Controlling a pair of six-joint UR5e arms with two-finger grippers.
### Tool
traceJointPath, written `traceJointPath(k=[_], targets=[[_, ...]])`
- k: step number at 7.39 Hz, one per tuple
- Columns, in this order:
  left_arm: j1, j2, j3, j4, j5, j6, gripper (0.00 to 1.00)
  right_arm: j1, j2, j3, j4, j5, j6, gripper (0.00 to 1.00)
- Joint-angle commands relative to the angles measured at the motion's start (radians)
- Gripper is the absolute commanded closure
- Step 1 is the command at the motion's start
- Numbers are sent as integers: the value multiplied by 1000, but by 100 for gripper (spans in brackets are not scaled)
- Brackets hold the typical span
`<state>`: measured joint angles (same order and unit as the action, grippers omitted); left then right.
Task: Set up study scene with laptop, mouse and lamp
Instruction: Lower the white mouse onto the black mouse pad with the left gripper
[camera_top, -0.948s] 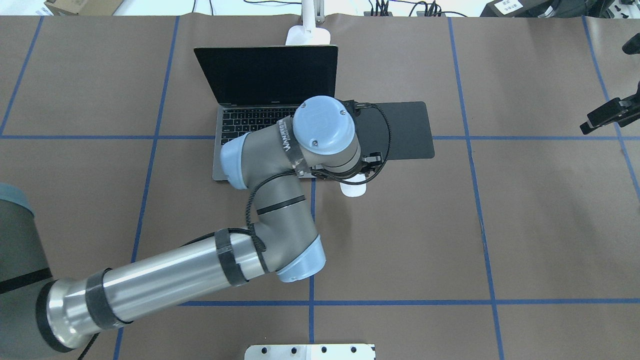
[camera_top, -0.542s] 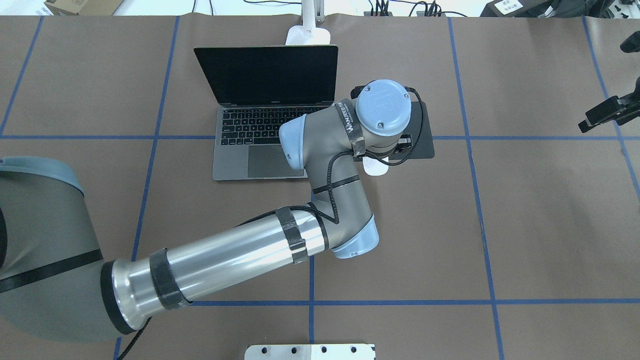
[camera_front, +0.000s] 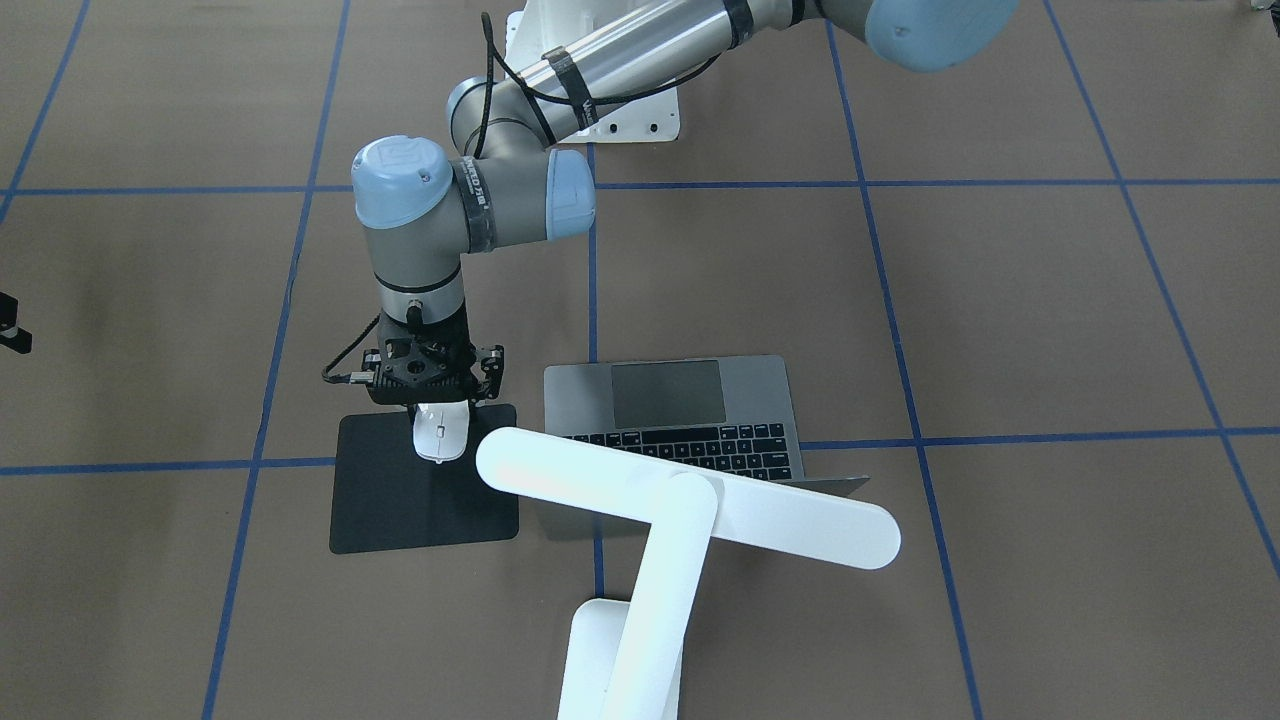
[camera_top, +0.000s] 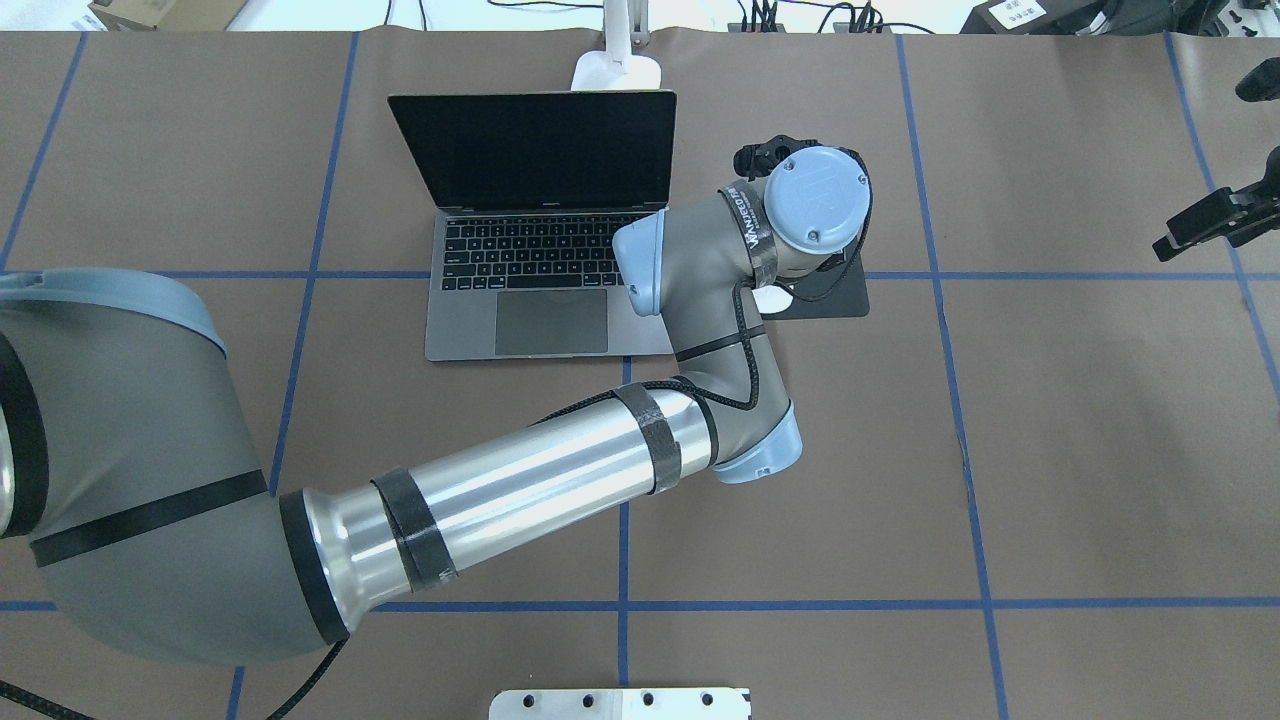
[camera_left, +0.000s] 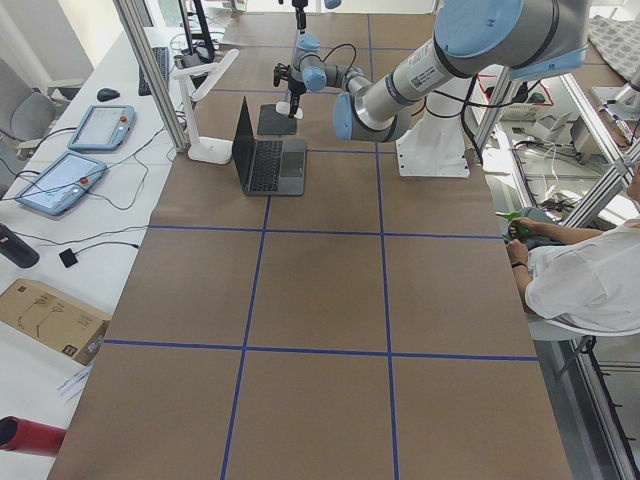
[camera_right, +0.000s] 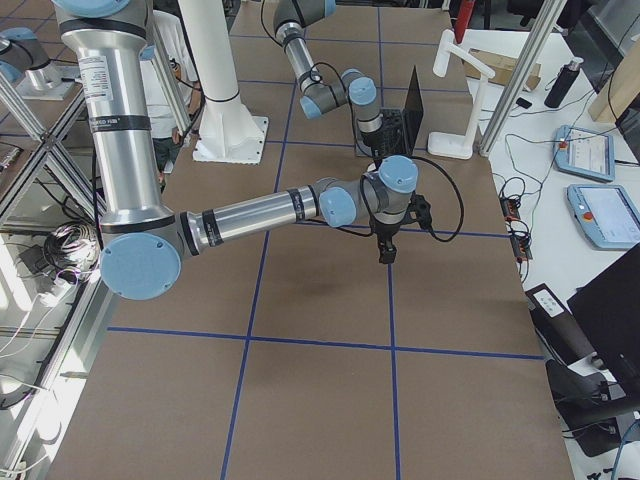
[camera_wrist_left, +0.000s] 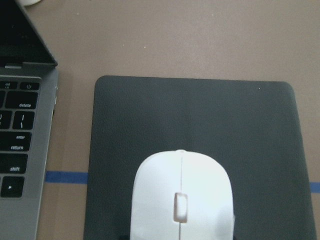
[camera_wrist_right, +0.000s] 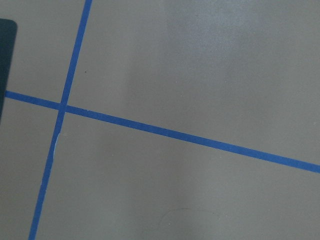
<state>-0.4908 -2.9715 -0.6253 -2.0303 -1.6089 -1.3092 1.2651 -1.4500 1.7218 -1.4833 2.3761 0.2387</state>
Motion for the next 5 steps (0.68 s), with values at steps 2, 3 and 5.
traceJointPath(k=[2,3,5], targets=[[-9,-21,105,-73,41,5,43,-1,3,-2,-2,0,1,2],[-9,-26,108,-73,41,2,43,0,3,-7,0,2,1,2],[-9,-29,124,-73,44,2,26,-1,3,-13,0,3,1,2]])
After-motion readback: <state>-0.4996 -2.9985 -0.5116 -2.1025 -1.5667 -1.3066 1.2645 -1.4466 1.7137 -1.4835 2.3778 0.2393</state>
